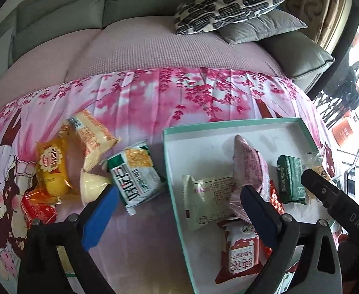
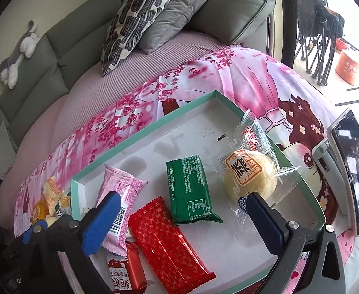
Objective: Organize snacks
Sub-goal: 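Return right tool to round cracker pack while left tool approaches red candy bag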
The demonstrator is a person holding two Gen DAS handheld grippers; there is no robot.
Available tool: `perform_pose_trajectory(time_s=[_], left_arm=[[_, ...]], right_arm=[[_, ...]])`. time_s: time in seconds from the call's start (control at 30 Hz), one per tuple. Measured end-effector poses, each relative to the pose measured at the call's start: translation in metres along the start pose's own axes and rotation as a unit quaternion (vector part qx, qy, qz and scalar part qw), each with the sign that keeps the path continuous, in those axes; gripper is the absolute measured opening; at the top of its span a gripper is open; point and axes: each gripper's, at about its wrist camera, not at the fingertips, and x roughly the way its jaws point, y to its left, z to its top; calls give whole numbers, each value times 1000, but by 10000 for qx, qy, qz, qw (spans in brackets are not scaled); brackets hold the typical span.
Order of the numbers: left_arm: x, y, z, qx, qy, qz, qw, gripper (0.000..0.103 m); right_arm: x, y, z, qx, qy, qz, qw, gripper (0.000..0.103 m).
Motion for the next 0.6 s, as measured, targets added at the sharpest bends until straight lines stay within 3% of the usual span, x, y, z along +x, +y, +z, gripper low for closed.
perform_pose_trajectory(time_s=[0.27,0.37,0.6], left_arm=[[-10,13,-3,-182,-120,475,9986,99],[-11,21,-7,-220,-51,749,9969,99],[-12,55,-18,-446,339,912,9943,99]], right_arm=[[-1,18,-5,-234,82,128,9996,103],[-1,25,-8,-295,87,136,9994,103],[7,46,-22,-469,343,158,9982,103]])
